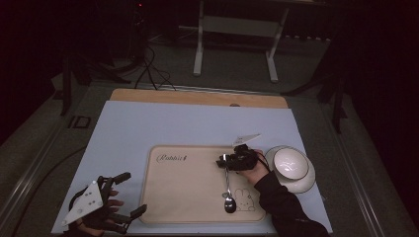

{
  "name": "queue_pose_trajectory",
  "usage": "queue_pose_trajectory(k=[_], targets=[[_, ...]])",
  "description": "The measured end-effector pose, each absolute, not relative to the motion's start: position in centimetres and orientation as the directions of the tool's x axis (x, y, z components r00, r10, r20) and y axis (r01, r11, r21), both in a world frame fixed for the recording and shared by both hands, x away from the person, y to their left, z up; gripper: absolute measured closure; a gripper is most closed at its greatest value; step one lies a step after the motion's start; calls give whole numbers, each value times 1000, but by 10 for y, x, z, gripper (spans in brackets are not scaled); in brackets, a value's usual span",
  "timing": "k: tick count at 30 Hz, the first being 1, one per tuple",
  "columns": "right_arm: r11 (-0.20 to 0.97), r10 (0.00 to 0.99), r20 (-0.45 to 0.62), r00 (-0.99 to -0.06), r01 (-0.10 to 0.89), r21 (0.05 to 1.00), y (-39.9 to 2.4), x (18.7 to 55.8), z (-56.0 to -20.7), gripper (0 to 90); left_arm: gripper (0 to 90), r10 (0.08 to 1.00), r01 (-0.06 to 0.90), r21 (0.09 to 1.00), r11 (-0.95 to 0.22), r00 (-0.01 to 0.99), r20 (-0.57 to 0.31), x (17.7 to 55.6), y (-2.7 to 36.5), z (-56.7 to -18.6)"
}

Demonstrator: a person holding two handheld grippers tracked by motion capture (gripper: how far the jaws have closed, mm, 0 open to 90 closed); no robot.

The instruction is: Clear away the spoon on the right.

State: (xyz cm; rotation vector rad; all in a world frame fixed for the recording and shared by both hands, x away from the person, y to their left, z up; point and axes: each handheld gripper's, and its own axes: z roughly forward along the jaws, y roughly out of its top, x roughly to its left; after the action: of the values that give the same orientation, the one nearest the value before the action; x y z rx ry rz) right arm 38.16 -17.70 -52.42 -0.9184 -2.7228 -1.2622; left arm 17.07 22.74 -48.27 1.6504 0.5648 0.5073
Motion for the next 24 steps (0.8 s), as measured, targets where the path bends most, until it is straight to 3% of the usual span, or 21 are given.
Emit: queue_pose_trajectory(k=[8, 20, 24], targets=[[493, 554, 233, -799, 541, 681, -181, 383, -532, 603, 0, 620, 81, 989, -124, 785, 14, 171, 227, -483], [480, 574, 220, -788, 542, 690, -183, 383, -530, 604, 0, 620, 80, 989, -125, 785, 15, 170, 227, -483], [500, 569, 192, -799, 522, 691, -177, 380, -524, 750, 0, 619, 81, 989, -127, 785, 15, 171, 227, -483]])
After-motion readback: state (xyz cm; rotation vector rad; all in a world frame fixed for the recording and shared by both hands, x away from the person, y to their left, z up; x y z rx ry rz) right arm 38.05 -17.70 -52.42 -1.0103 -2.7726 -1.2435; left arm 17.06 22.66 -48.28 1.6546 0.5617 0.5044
